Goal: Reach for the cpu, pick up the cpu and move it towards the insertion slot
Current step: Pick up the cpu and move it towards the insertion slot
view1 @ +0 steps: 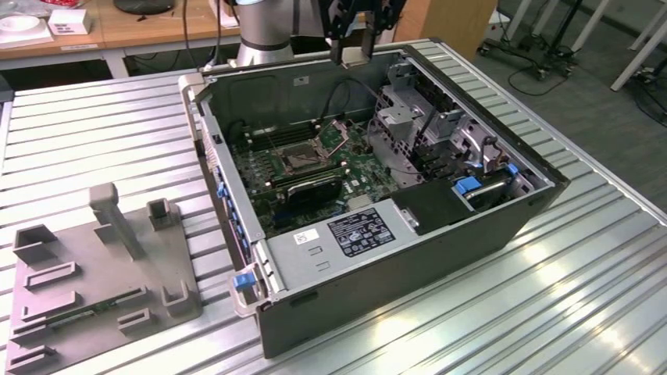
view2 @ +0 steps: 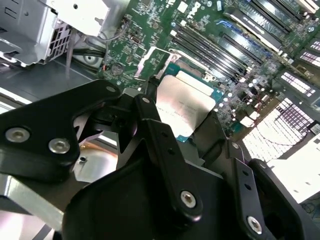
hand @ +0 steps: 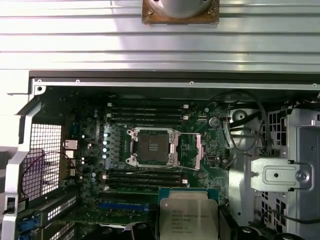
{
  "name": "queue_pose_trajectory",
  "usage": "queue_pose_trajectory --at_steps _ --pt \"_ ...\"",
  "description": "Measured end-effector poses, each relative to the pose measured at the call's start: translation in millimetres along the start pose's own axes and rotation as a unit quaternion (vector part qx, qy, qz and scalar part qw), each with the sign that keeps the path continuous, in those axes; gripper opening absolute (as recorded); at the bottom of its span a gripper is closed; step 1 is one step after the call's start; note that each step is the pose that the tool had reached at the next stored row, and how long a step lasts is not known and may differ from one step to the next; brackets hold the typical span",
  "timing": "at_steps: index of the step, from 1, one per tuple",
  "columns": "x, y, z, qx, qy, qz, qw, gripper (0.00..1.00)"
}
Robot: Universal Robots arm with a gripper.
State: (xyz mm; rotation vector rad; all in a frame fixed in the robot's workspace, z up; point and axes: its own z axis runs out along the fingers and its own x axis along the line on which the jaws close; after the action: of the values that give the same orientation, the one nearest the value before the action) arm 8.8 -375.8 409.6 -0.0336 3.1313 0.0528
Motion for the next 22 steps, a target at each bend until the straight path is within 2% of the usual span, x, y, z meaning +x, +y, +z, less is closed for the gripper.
queue_pose_trajectory --at_steps 3,6,13,16,22 --pt "-4.0 1.9 0.4 0.0000 0.0000 0.000 1.00000 0.55" --pt "-6.3 7.5 1.2 0.0002 0.0000 0.000 1.00000 0.55" --pt "-4.3 7.9 1.8 0.0002 -0.0001 0.000 1.00000 0.55" --pt "7.6 9.8 3.5 0.0003 0.0000 0.000 1.00000 0.55" --pt "31.1 22.2 14.5 0.0002 -0.0001 0.000 1.00000 0.55"
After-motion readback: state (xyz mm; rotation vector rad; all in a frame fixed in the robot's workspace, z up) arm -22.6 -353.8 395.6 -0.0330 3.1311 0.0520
